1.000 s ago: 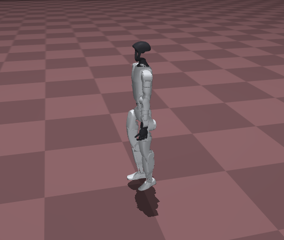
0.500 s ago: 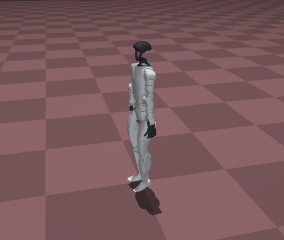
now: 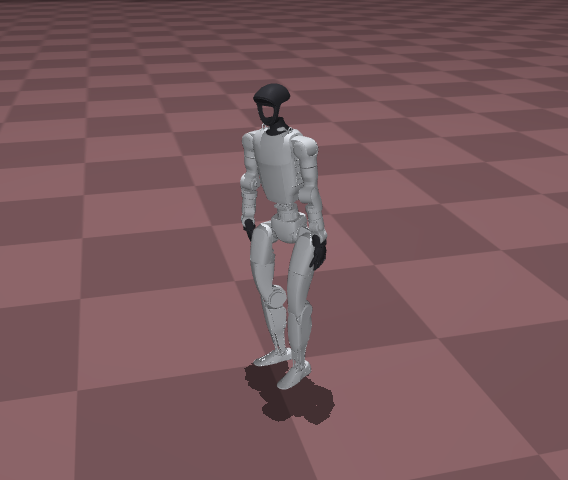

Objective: In place motions

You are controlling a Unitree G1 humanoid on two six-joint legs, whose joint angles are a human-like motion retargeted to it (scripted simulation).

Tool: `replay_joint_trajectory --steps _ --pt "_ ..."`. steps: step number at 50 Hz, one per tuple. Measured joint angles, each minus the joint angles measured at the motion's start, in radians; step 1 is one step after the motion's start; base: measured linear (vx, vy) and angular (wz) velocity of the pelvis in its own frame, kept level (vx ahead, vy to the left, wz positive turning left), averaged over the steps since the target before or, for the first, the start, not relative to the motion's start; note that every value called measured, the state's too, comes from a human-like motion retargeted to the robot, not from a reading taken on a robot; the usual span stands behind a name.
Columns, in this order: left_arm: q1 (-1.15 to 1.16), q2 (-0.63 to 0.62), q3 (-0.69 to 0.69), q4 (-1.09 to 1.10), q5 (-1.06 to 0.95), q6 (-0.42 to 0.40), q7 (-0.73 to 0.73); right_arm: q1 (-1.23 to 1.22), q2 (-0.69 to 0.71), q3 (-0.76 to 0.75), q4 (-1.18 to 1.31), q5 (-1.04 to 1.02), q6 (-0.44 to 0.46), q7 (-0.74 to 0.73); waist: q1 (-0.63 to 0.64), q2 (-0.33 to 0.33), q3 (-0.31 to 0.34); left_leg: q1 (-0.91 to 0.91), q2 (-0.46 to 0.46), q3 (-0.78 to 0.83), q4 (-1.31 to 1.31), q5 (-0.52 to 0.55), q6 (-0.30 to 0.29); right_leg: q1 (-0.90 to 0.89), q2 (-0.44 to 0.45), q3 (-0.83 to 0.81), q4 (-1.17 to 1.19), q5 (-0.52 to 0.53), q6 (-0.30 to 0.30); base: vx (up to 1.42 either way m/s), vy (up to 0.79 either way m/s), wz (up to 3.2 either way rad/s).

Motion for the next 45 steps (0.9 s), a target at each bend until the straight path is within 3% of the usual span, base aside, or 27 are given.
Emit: replay_joint_trajectory --steps 5,10,14,18,21,23,25,35,45 --pt "0.026 -0.019 0.049 0.026 -0.03 0.005 -0.009 0.013 0.001 0.0 0.01 -0.001 -0.002 -0.025 -0.031 0.004 -0.006 0.02 0.039 0.16 0.003 -0.032 0.033 0.002 -0.015 -0.05 -0.005 -0.002 0.006 -0.01 0.03 0.38" --pt "0.035 -0.031 0.082 0.026 -0.062 0.009 -0.007 0.032 -0.011 -0.018 0.03 0.024 0.007 -0.048 -0.052 0.001 -0.024 0.019 0.035 0.069 0.073 -0.036 0.056 -0.004 -0.041 -0.062 -0.004 -0.001 0.012 0.03 0.01 0.27" --pt "0.034 -0.019 0.073 0.022 -0.033 0.023 -0.01 0.041 -0.027 -0.022 0.064 0.037 0.022 -0.055 0.028 -0.018 -0.027 0.042 0.034 0.06 0.041 -0.047 0.02 -0.01 -0.041 0.025 -0.003 0.008 0.008 0.1 -0.01 -1.06" --pt "0.041 -0.001 0.041 0.008 0.033 0.044 0.001 0.045 -0.039 -0.025 0.092 0.014 0.042 -0.073 0.151 -0.032 -0.035 0.056 0.053 0.271 -0.022 -0.044 0.066 -0.029 -0.023 0.165 0.001 0.023 0.005 0.13 -0.04 -1.81" --pt "0.035 0.012 0.011 0.003 0.073 0.056 0.0 0.053 -0.041 -0.033 0.087 0.011 0.046 -0.086 0.189 -0.029 -0.034 0.065 0.056 0.313 -0.047 -0.03 0.07 -0.031 -0.011 0.21 0.003 0.029 0.007 0.08 -0.06 -0.94" --pt "0.025 0.021 -0.008 -0.005 0.088 0.061 -0.003 0.056 -0.041 -0.047 0.081 0.019 0.039 -0.087 0.153 -0.017 -0.039 0.09 0.058 0.275 -0.063 -0.037 0.062 -0.023 -0.011 0.17 0.004 0.024 0.012 0.06 -0.07 1.0" --pt "0.017 0.027 -0.021 -0.017 0.087 0.055 -0.004 0.061 -0.041 -0.059 0.074 0.028 0.03 -0.078 0.012 0.005 -0.056 0.113 0.055 0.117 -0.065 -0.06 0.03 0.003 -0.032 0.022 0.0 0.01 0.029 0.08 -0.08 2.3" --pt "0.005 0.022 0.016 -0.067 0.022 0.031 -0.002 0.072 0.003 -0.023 0.048 0.025 0.012 -0.045 0.046 -0.02 -0.056 0.176 0.043 0.197 -0.107 -0.059 0.065 0.018 -0.031 0.08 -0.002 0.015 0.052 0.07 -0.1 -0.35" --pt "-0.011 0.03 0.014 -0.058 0.037 0.017 -0.019 0.056 0.022 0.036 -0.011 -0.113 -0.016 -0.068 0.011 -0.009 -0.06 0.171 0.079 0.224 -0.124 -0.075 0.072 -0.053 -0.024 0.118 0.069 0.025 0.063 -0.03 -0.12 -0.29"
